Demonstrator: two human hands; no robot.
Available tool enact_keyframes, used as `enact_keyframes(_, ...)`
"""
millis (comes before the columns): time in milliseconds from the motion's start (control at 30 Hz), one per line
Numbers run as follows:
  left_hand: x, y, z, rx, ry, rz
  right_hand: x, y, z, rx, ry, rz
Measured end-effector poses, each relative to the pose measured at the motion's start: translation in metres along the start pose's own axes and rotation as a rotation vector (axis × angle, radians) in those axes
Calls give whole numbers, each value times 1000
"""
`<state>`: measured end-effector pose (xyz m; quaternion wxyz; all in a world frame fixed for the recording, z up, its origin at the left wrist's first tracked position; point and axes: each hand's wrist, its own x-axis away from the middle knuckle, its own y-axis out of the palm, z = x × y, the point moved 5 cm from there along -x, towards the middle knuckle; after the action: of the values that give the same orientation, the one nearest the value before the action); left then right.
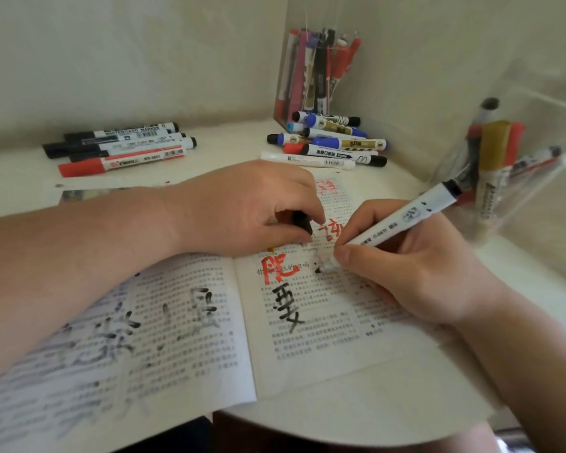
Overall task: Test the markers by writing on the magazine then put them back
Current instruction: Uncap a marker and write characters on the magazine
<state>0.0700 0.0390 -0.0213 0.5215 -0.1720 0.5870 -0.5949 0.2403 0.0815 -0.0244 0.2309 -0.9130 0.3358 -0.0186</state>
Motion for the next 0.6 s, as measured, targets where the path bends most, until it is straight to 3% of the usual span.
enact_keyframes(100, 2, 1, -2, 11, -10, -12, 0, 2, -1, 52, -1, -14)
enact_keyframes(267, 2, 1, -2, 9, -47, -50, 4, 9, -5, -13, -10, -189)
enact_keyframes(467, 2, 1, -3, -42, -28, -38, 2, 6, 0, -15, -16, -122)
enact_keyframes(600, 1, 2, -4, -77, -21, -33, 3, 7, -3, -31, 18, -215)
